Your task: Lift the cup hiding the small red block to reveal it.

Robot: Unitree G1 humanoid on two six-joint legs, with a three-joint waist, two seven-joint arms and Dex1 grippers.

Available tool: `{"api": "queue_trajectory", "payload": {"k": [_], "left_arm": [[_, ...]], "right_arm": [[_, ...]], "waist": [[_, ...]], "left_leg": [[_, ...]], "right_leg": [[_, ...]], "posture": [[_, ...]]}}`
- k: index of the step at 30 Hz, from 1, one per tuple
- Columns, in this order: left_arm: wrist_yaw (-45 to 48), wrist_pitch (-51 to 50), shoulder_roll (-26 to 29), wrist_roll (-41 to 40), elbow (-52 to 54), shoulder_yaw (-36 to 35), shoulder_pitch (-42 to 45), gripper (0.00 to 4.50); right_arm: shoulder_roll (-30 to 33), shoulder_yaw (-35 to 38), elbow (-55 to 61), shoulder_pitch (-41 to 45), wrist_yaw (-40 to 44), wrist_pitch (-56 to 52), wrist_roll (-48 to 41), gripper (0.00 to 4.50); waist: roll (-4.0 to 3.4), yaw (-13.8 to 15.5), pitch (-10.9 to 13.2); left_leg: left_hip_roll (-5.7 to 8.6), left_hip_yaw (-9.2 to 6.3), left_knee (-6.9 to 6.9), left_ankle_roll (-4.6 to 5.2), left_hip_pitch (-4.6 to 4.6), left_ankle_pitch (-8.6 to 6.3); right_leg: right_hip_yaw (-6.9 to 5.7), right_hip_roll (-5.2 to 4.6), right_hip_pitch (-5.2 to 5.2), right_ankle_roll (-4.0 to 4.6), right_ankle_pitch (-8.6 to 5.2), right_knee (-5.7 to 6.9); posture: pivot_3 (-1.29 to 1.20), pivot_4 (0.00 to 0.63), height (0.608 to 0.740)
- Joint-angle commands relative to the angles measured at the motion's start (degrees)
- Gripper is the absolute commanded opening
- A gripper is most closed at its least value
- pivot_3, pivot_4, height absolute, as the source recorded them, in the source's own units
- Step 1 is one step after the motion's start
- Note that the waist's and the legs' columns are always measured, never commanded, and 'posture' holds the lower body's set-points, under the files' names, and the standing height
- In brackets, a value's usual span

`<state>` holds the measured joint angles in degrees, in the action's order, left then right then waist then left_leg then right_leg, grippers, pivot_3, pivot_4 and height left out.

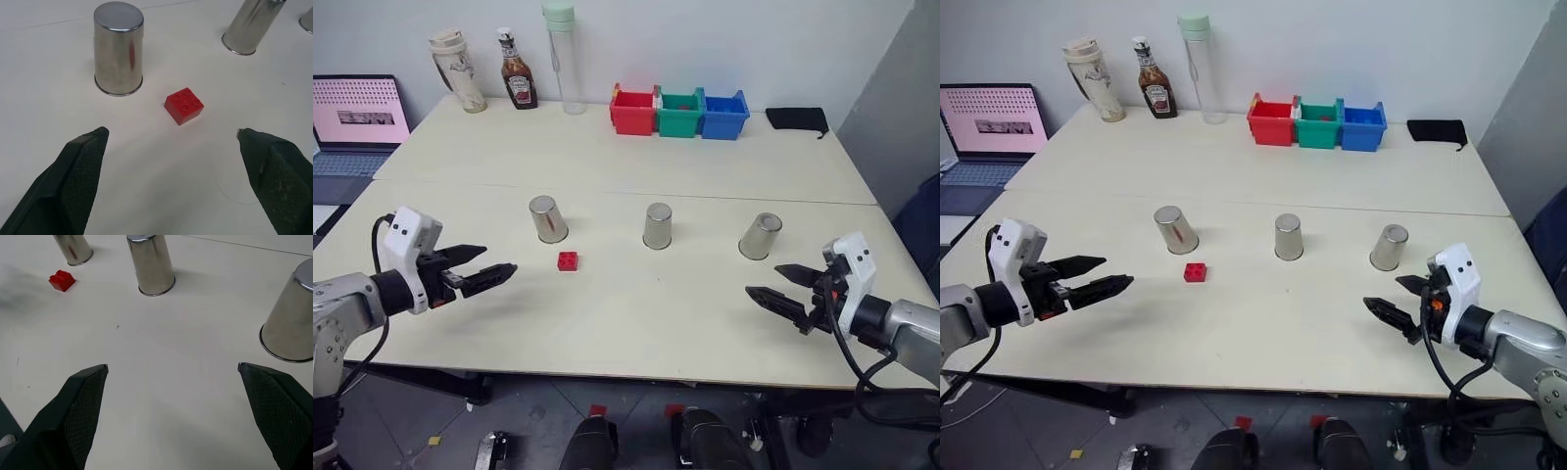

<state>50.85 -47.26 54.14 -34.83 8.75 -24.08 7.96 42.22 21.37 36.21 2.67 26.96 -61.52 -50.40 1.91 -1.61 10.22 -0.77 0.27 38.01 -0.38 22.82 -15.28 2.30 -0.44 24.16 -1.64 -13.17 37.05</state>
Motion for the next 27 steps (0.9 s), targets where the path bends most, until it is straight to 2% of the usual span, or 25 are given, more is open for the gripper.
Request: {"api": "queue_trajectory", "payload": {"k": [1,27], "left_arm": [[-0.5,2.0,0.0,0.4,0.2,0.3,2.4,4.47],[1.8,-3.3,1.8,-3.1,3.8,-1.7,-1.7,4.47]], "right_arm": [[-0.3,2.4,1.5,-0.3,-1.0,1.5,-0.9,4.5],[1.2,2.2,0.4,-2.3,1.0,3.6,-0.8,4.5]], "waist": [[0.0,0.0,0.0],[0.01,0.0,0.0]], "left_leg": [[0.0,0.0,0.0,0.0,0.0,0.0],[0.0,0.0,0.03,0.0,-0.02,0.0]], "right_leg": [[0.0,0.0,0.0,0.0,0.0,0.0],[0.02,0.03,-0.01,-0.01,0.01,0.05]], "posture": [[0.0,0.15,0.74],[0.0,0.15,0.74]]}}
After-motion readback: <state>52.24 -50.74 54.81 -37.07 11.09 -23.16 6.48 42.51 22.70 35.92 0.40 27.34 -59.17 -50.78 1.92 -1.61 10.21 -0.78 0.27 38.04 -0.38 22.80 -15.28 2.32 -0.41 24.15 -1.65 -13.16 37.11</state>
